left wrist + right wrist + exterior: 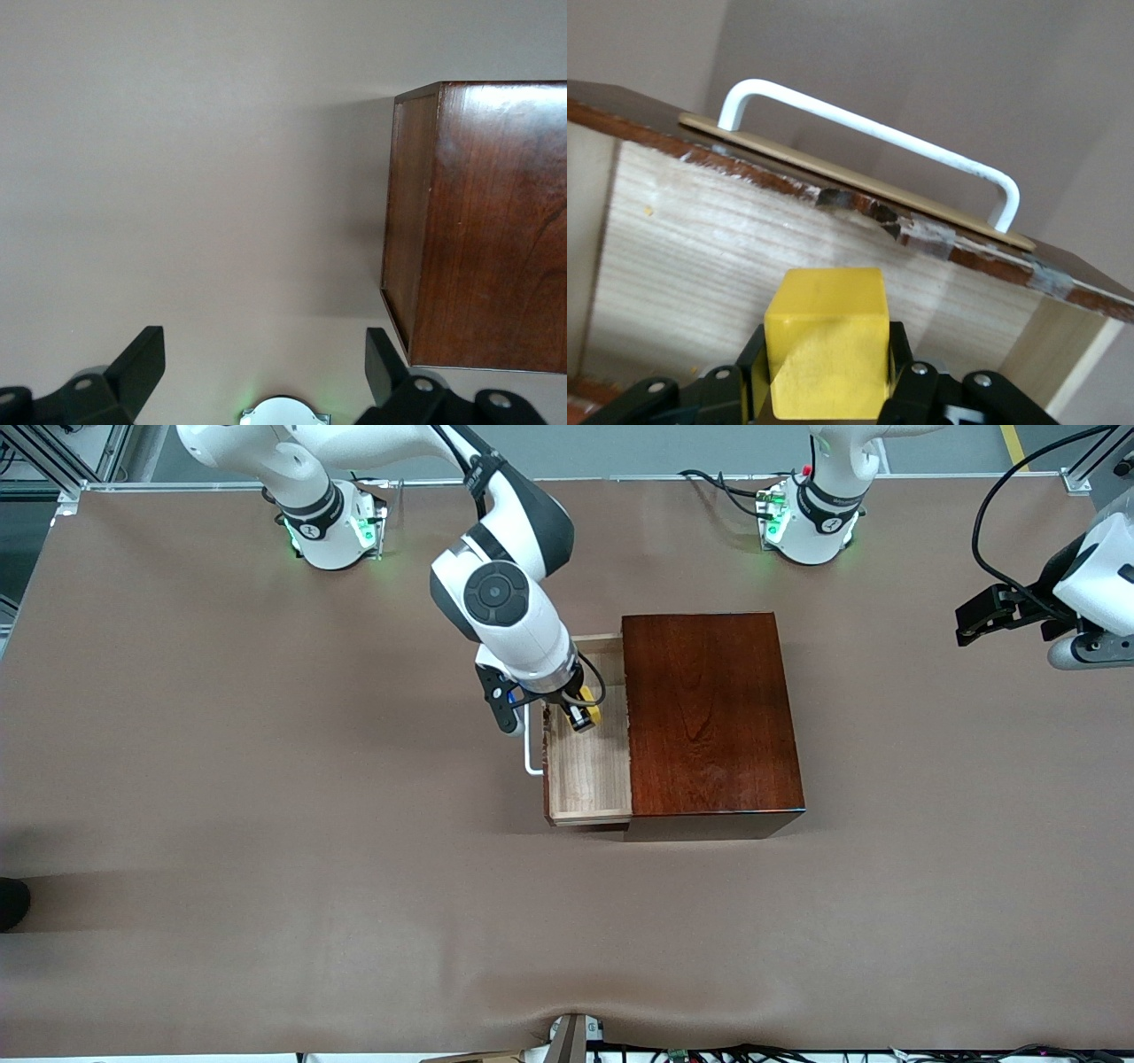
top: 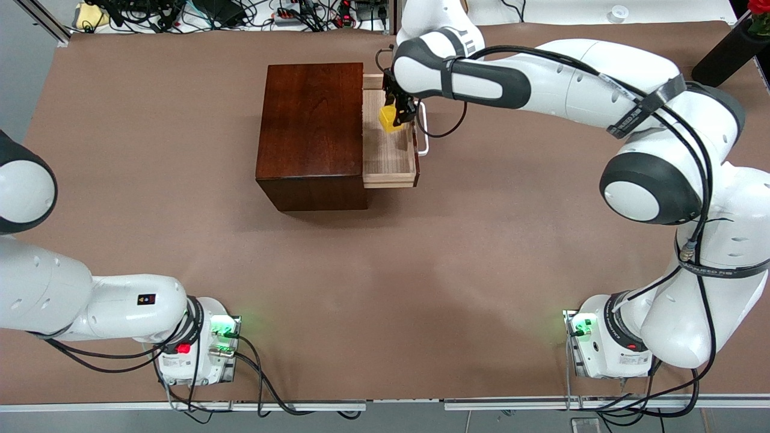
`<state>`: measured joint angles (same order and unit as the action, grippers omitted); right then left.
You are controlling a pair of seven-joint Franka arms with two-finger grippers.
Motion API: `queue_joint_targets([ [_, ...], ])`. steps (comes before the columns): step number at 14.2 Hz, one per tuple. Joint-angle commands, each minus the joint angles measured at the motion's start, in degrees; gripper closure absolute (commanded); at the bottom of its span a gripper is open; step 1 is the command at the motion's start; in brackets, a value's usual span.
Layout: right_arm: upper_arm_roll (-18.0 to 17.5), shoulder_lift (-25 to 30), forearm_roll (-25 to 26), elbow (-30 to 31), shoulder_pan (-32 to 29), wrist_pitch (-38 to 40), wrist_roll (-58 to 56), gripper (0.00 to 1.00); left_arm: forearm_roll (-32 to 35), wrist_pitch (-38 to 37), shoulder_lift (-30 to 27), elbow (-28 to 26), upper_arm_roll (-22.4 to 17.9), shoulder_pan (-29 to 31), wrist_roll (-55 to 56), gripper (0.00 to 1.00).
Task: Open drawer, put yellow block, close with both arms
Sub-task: 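Carry the yellow cube with the right gripper over the open drawer, then lower the cube into the drawer and open the right gripper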
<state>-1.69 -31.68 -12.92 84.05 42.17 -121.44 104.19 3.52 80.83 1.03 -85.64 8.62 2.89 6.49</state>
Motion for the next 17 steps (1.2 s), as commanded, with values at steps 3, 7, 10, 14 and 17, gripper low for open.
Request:
queue_joint_targets([
  [3, 0.6, -3.2, 1.5, -1.7, 0.9, -1.2, 2.2, 1.00, -1.1, -0.1, -1.6, -1.0, 0.3, 0.7, -0.5, 0.00],
  [7, 0.6, -5.0, 1.8, -1.7, 1.5, -2.6, 3.7, 1.00, -1.1, 0.0, -1.6, -1.1, 0.3, 0.7, -0.5, 0.00],
  [10, 0.7, -5.1, 1.8, -1.7, 1.9, -3.1, 5.5, 1.00, -1.1, -0.1, -1.6, -1.1, 0.3, 0.7, -0.6, 0.00],
  [14, 0.7, -5.1, 1.8, -1.8, 1.5, -2.9, 5.6, 0.81, -1.1, 0.1, -1.4, -1.1, 0.3, 0.7, -0.6, 0.00],
  [17, 0.7, -5.0, 1.7, -2.2, 1.1, -2.5, 5.6, 0.01, -1.1, 0.2, -1.4, -1.0, 0.3, 0.7, -0.6, 0.00],
])
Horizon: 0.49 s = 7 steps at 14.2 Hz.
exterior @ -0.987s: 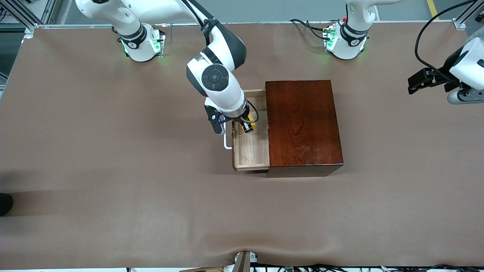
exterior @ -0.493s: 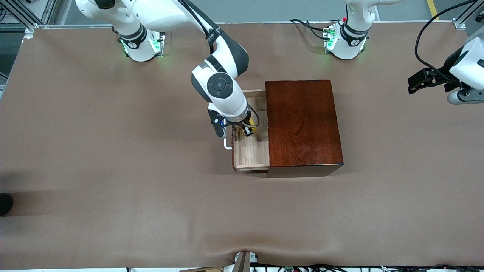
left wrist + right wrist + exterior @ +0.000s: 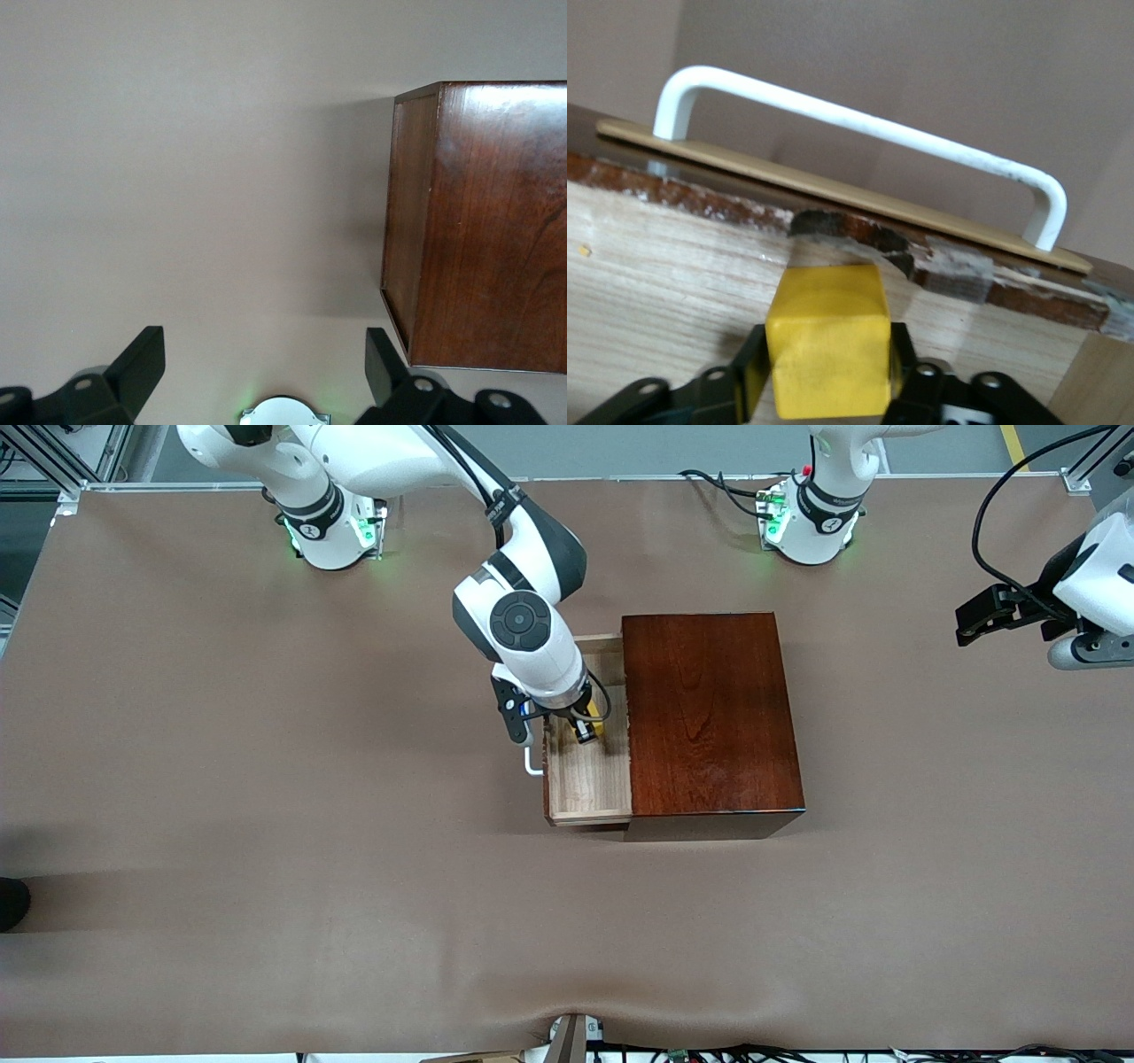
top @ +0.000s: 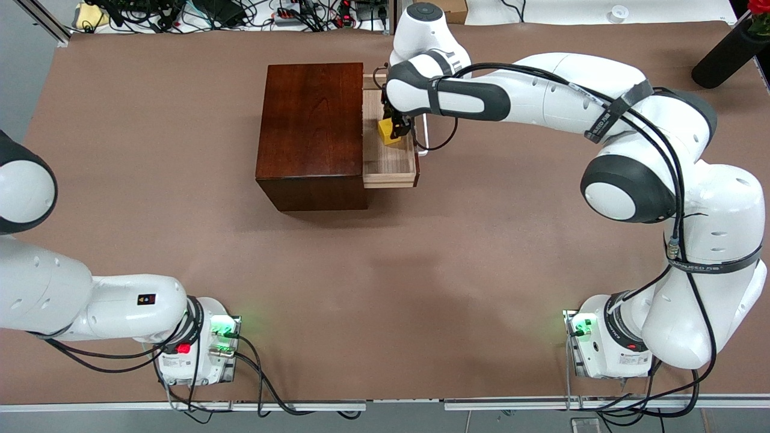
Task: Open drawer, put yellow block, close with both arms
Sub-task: 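Lower the cube into the drawer and open the right gripper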
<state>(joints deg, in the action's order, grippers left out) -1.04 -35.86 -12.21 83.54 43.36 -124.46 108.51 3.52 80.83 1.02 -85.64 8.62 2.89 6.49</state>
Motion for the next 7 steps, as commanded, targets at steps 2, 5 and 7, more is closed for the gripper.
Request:
queue_joint_targets([
  [2, 0.2, -0.4, 1.1, -1.9, -0.1, 0.7, 1.1, 0.00, -1.1, 0.2, -1.4, -1.0, 0.3, 0.7, -0.6, 0.00],
  [5, 0.2, -0.2, 1.0, -5.0, -0.6, 4.2, 0.9, 0.00, -1.1, 0.1, -1.6, -1.0, 0.3, 0.7, -0.7, 0.00],
  [7, 0.1, -0.3, 0.5, -7.7, -1.9, 7.8, 0.9, 0.00, -1.1, 0.1, -1.6, -1.0, 0.3, 0.7, -0.7, 0.00],
])
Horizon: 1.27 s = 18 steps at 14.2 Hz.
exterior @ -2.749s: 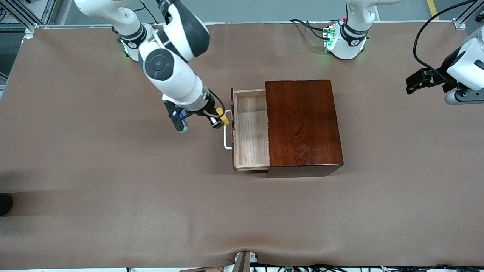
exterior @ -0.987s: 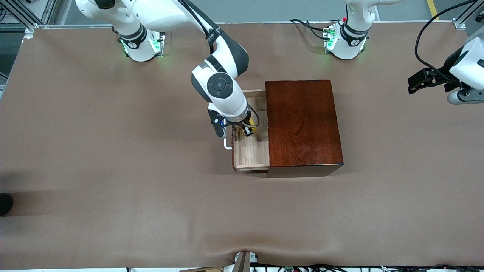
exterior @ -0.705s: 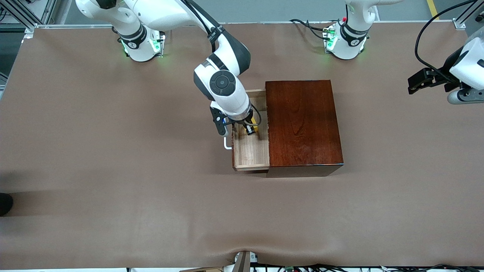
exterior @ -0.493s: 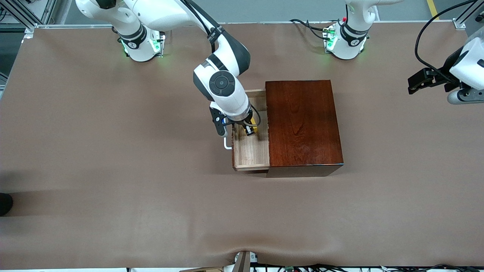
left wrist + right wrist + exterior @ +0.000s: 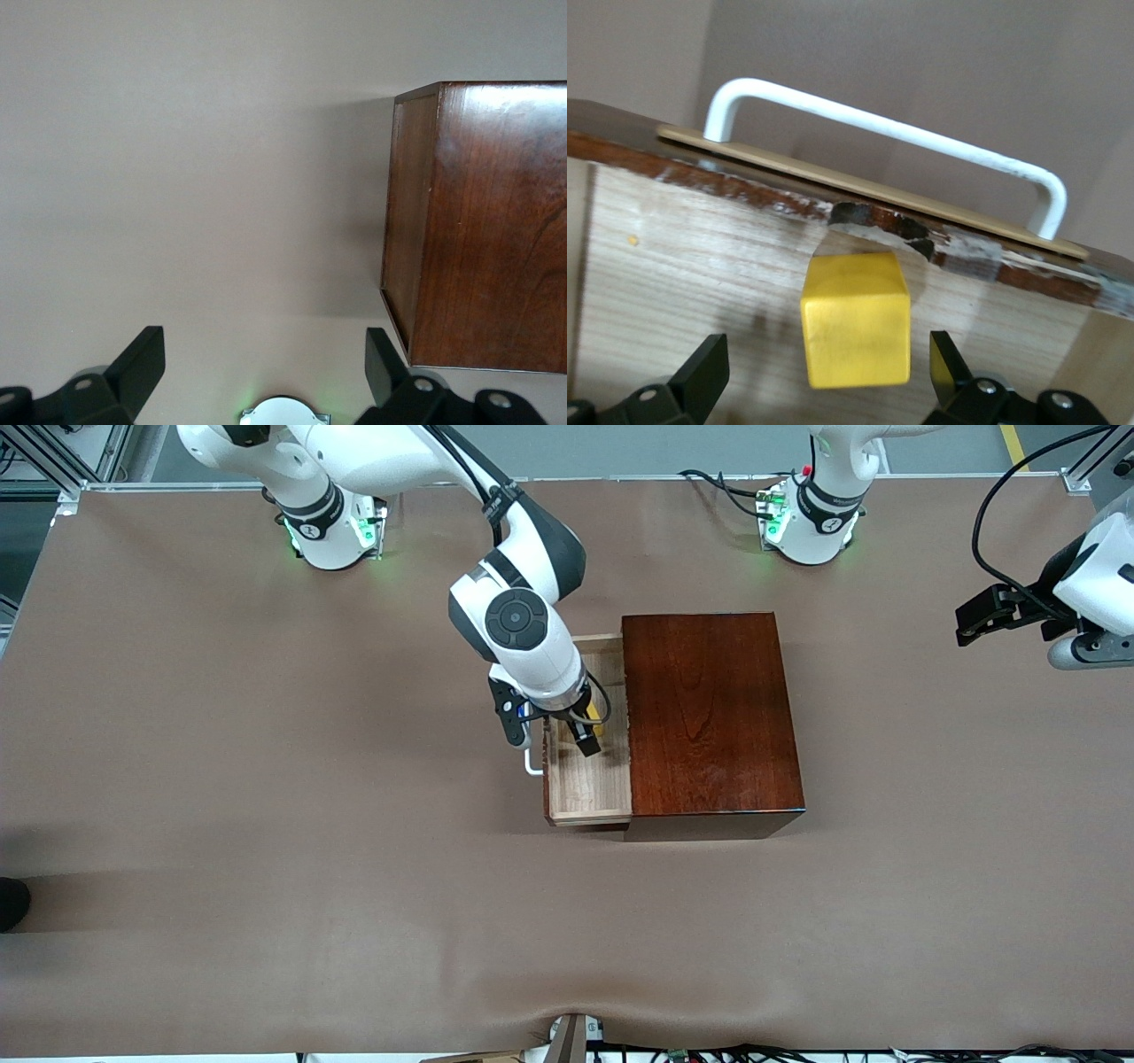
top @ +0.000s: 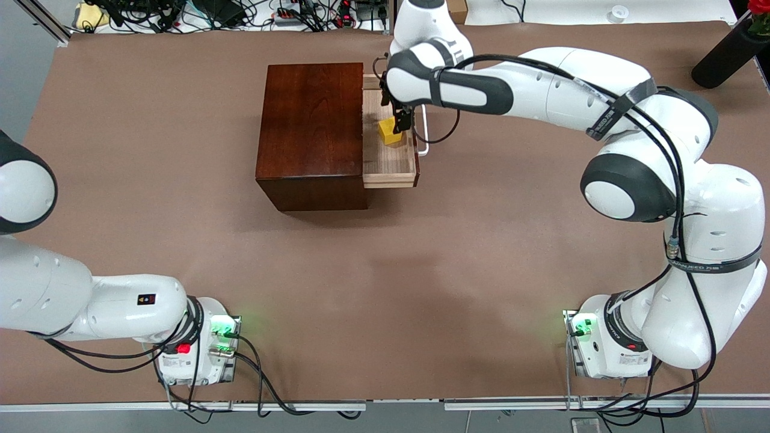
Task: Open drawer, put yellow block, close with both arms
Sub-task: 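Lower the cube into the drawer and open the right gripper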
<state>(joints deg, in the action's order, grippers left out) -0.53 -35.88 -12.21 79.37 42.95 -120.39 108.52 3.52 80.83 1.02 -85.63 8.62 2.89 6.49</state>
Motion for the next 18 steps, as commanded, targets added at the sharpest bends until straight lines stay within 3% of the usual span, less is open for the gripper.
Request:
queue_joint_targets([
  [1, -0.4, -0.2, 0.5, -4.9, -1.5, 4.8, 0.8, 0.00, -1.1, 0.1, -1.6, -1.0, 0.3, 0.7, -0.6, 0.00],
  [5, -0.4, -0.2, 0.4, -8.9, -3.6, 10.2, 0.5, 0.00, -1.2, 0.1, -1.6, -0.7, 0.7, 0.6, -0.6, 0.00],
  [12, -1.0, 2.9, 0.3, -9.8, -10.0, 18.1, 0.5, 0.00, -1.2, -0.1, -1.1, -0.5, 0.8, 0.1, 0.0, 0.00],
  [18, -0.3, 5.5, 5.7, -11.3, -10.9, 24.1, -5.7, 0.00, -1.2, 0.0, -0.8, 0.8, 2.8, -0.8, 2.9, 0.00],
])
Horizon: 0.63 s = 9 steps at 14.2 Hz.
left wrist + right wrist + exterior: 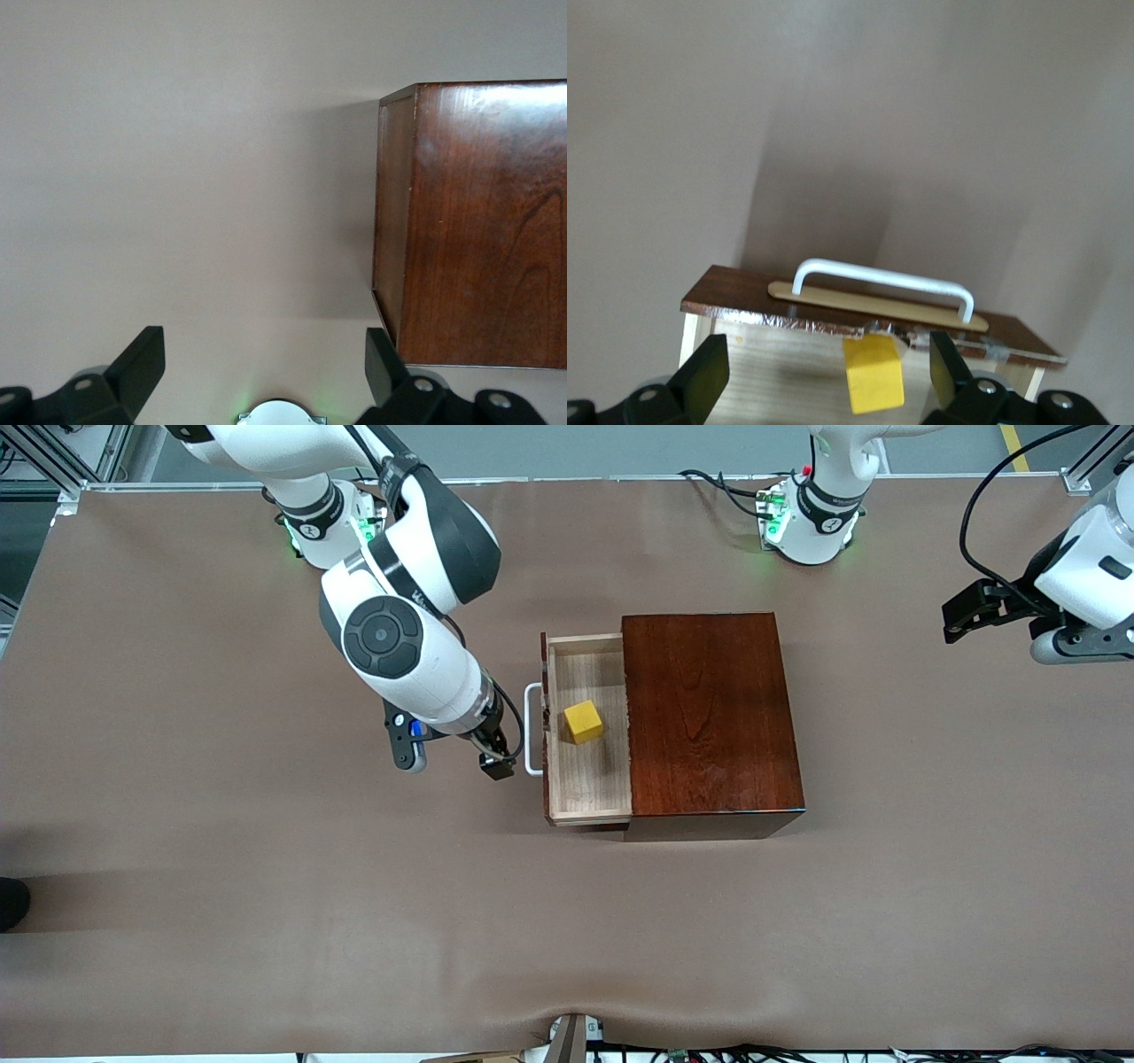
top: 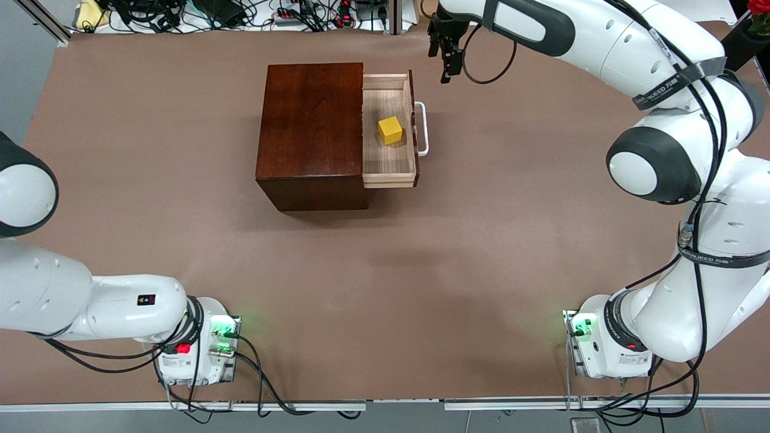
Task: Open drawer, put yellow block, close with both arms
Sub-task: 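Withdraw the right gripper while the left gripper moves to the drawer front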
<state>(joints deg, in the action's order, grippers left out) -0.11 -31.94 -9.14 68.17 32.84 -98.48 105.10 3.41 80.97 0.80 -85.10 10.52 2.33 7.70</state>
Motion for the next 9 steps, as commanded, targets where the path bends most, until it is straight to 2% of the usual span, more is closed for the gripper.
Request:
queue_joint_targets([
  [1, -0.8, 1.8, 2.6, -0.1, -2.2, 3.8, -3.1, 0.00, -1.0, 0.0, -0.4, 0.3, 1.7, -0.2, 3.7, 0.00],
  [5, -0.8, 4.3, 2.4, -0.1, -5.8, 7.1, -12.0, 0.00, -1.0, 0.0, 0.0, 0.2, 3.6, -0.6, 7.5, 0.00],
  [9, -0.8, 4.9, 2.1, -1.4, -9.0, 10.9, -16.7, 0.00, -0.9, 1.5, 1.8, 0.0, 5.5, -3.7, 12.5, 0.00],
])
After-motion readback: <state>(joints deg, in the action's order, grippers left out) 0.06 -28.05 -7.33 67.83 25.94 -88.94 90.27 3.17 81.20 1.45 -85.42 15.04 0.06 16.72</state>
